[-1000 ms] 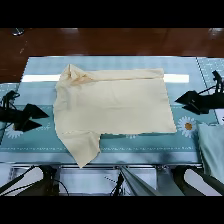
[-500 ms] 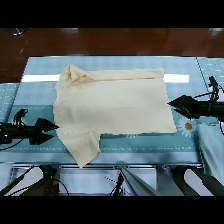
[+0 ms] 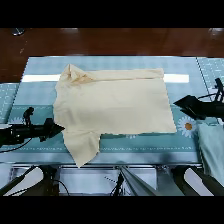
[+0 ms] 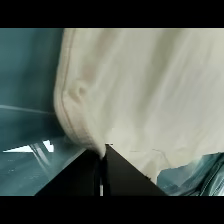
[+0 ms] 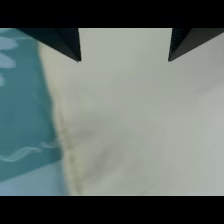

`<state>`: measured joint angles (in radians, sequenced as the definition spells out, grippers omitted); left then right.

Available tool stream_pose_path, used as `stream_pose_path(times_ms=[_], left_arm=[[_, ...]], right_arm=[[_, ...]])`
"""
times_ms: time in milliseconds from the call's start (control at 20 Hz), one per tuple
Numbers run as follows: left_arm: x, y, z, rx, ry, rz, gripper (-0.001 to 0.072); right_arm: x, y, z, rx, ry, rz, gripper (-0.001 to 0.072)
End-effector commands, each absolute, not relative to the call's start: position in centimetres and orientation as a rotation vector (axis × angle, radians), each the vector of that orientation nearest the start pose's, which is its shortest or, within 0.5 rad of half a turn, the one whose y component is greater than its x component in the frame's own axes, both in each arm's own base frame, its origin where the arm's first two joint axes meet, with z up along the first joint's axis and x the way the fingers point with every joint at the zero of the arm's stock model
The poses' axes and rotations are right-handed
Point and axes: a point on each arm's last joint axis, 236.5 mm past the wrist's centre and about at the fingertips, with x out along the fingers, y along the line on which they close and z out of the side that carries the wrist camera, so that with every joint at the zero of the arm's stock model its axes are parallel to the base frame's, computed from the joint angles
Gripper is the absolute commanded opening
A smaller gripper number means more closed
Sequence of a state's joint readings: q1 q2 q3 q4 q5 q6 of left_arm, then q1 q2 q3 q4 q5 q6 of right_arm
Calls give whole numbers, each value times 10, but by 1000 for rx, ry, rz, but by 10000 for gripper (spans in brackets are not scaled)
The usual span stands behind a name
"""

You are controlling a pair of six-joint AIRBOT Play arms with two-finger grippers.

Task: Fold the shirts.

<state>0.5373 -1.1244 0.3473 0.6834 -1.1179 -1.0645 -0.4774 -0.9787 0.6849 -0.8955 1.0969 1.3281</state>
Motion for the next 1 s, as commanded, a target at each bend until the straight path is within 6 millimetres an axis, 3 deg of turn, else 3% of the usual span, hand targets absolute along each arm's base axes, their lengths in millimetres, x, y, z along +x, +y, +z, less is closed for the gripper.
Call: stream_pose_path(times_ms=[0, 100, 350, 500, 800, 950], left_arm=[[237, -57, -98, -1010, 1323, -211, 20], [237, -57, -98, -1011, 1321, -211, 20], [237, -57, -98, -1012, 1320, -210, 20], [237, -57, -98, -1012, 1321, -211, 21], [238, -57, -97, -1016, 1318, -211, 21], [238, -57, -98, -1016, 1317, -210, 21]], right_arm=[[256, -73, -39, 677, 1269, -195, 619], [234, -76, -50, 671, 1346, -223, 619], [236, -38, -72, 851, 1423, -100, 618], [228, -25, -86, 913, 1508, -53, 619], [241, -7, -95, 1017, 1508, 44, 619], [253, 12, -98, 963, 1503, 93, 619]])
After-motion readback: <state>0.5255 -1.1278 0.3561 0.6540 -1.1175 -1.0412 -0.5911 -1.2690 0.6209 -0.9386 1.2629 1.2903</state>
